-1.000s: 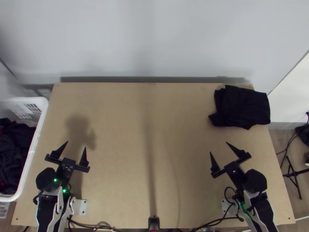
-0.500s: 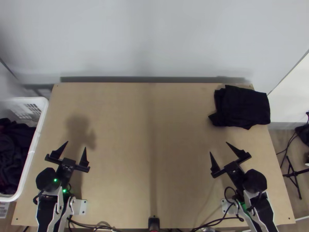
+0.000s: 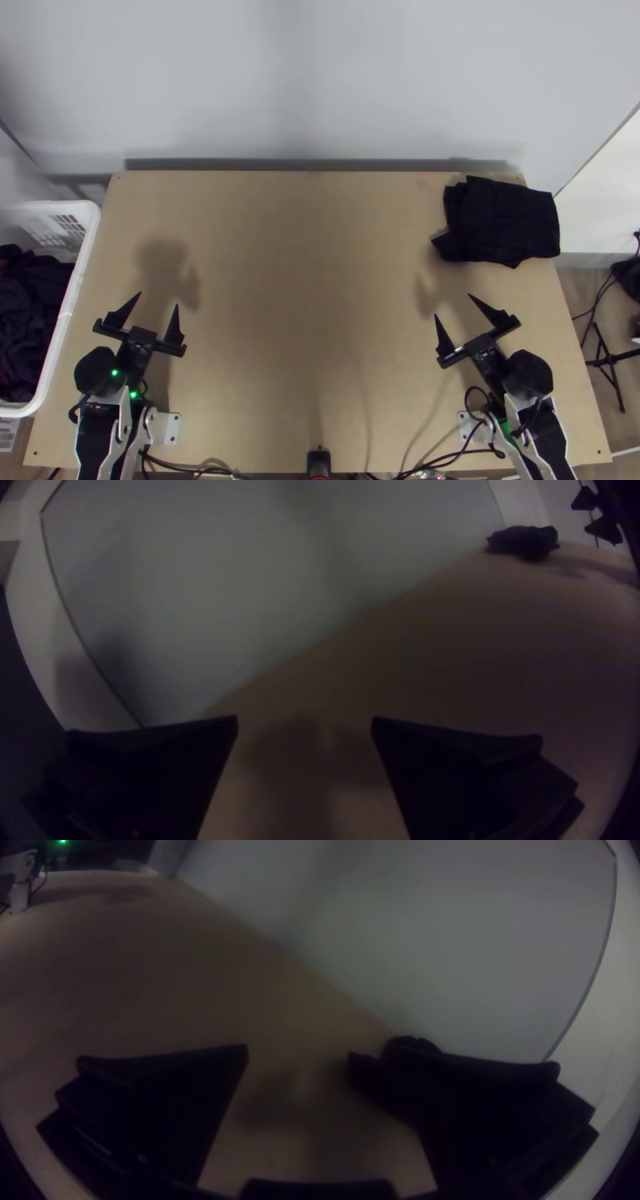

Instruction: Fold the t-shirt

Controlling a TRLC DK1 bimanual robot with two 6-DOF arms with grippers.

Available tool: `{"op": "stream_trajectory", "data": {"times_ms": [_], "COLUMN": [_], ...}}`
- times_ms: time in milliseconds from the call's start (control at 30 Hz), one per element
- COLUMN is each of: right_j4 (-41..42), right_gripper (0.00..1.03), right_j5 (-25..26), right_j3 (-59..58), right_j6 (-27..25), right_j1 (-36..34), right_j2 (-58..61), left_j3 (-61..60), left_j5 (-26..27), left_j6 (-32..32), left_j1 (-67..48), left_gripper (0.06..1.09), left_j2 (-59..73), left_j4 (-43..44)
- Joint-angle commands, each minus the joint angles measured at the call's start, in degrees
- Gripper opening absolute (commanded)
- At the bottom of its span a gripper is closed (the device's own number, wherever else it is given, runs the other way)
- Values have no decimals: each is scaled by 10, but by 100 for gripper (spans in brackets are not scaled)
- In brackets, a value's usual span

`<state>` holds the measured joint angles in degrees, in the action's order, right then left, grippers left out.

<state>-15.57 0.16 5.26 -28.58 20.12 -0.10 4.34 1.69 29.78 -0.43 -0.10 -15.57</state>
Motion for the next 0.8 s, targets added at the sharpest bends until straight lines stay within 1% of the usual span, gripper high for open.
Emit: {"op": "stream_trajectory", "data": {"times_ms": [0,167,233,333,433,500,767], "right_j4": [0,0,0,0,0,0,0], "right_gripper": [98,98,98,98,98,98,98], "right_j5": [0,0,0,0,0,0,0], "right_j3": [0,0,0,0,0,0,0], "right_j6": [0,0,0,0,0,0,0], "right_j1": [0,0,-1,0,0,0,0], "right_j2": [0,0,0,0,0,0,0], "left_j3": [0,1,1,0,0,0,0], "left_j5": [0,0,0,0,0,0,0], "left_j6": [0,-1,-2,-2,-2,-2,-2], "left_j1": [1,-5,-92,-222,-294,-314,-315], "left_gripper": [104,104,104,104,104,104,104], "left_j2": [0,-1,16,0,0,0,0], "left_j4": [0,1,0,0,0,0,0]}}
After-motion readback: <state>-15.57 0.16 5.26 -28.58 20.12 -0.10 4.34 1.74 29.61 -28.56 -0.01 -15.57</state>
